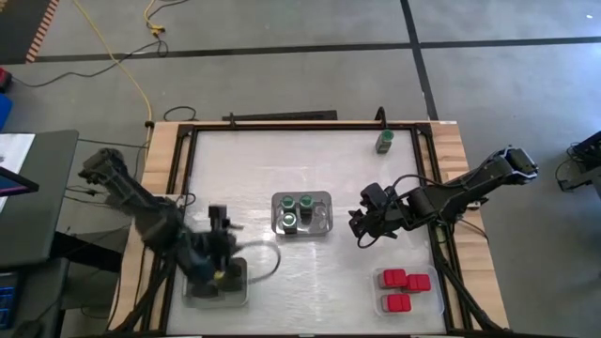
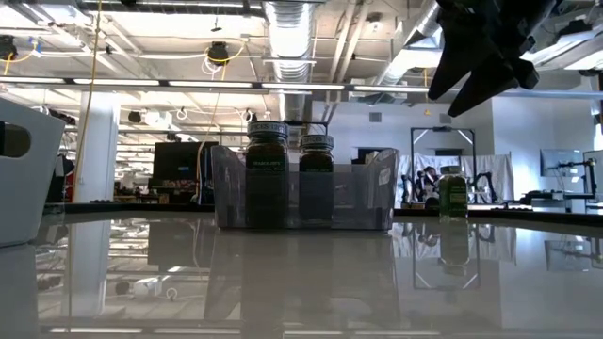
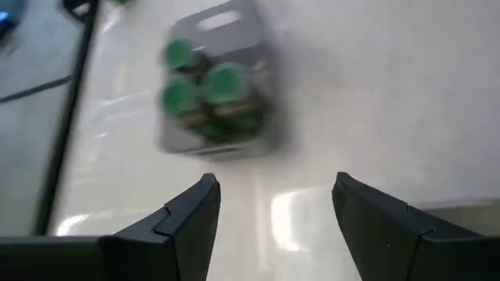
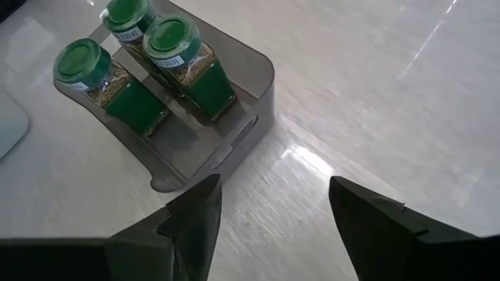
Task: Sort spices by type
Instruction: Put the green seasoning bottle into the black bin
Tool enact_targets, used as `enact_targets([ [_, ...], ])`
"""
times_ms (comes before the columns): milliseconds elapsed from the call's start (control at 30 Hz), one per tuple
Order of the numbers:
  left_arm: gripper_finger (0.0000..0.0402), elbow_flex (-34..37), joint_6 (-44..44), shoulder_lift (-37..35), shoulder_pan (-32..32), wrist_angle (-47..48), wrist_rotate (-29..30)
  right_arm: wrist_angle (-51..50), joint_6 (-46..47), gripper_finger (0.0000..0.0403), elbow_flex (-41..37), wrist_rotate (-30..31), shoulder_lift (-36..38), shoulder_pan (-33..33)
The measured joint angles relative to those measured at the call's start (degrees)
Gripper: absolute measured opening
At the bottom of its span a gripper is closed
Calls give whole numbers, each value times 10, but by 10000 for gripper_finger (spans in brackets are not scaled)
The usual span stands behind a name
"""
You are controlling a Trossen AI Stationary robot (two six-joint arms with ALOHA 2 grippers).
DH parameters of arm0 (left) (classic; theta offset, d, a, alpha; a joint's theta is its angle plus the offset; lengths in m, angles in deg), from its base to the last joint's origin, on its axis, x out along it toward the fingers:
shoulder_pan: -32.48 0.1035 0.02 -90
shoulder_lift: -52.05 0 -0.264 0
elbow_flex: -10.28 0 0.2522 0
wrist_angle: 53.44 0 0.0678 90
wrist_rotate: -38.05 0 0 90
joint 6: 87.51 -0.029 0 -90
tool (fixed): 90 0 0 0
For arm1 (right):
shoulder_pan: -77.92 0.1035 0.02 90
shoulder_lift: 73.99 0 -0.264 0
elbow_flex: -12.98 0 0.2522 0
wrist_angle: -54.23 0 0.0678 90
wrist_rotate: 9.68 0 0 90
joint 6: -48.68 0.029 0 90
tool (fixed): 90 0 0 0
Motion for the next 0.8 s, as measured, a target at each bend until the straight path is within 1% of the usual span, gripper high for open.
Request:
enact_targets([
  [133,237,0,-40,-13,93,20,0,16,8,264,0,-3,0,5],
  [233,237,21,-100,-36,175,-12,-17,33,2,265,0,-3,0,-4],
  [267,237,35,-130,-48,204,-37,-41,34,2,265,0,-2,0,-8],
  [367,237,94,-221,-95,291,-137,-141,33,1,267,0,5,0,-24],
  [433,237,136,-260,-131,348,-194,-202,30,0,269,0,4,0,-39],
  [467,237,156,-273,-150,375,-217,-222,28,0,271,0,4,0,-48],
  [600,237,211,-321,-211,466,-267,-277,27,0,293,0,3,0,-88],
  [700,237,224,-356,-235,519,-272,-318,27,0,324,0,2,0,-122],
  [800,237,226,-368,-242,559,-276,-333,29,0,360,0,1,0,-153],
])
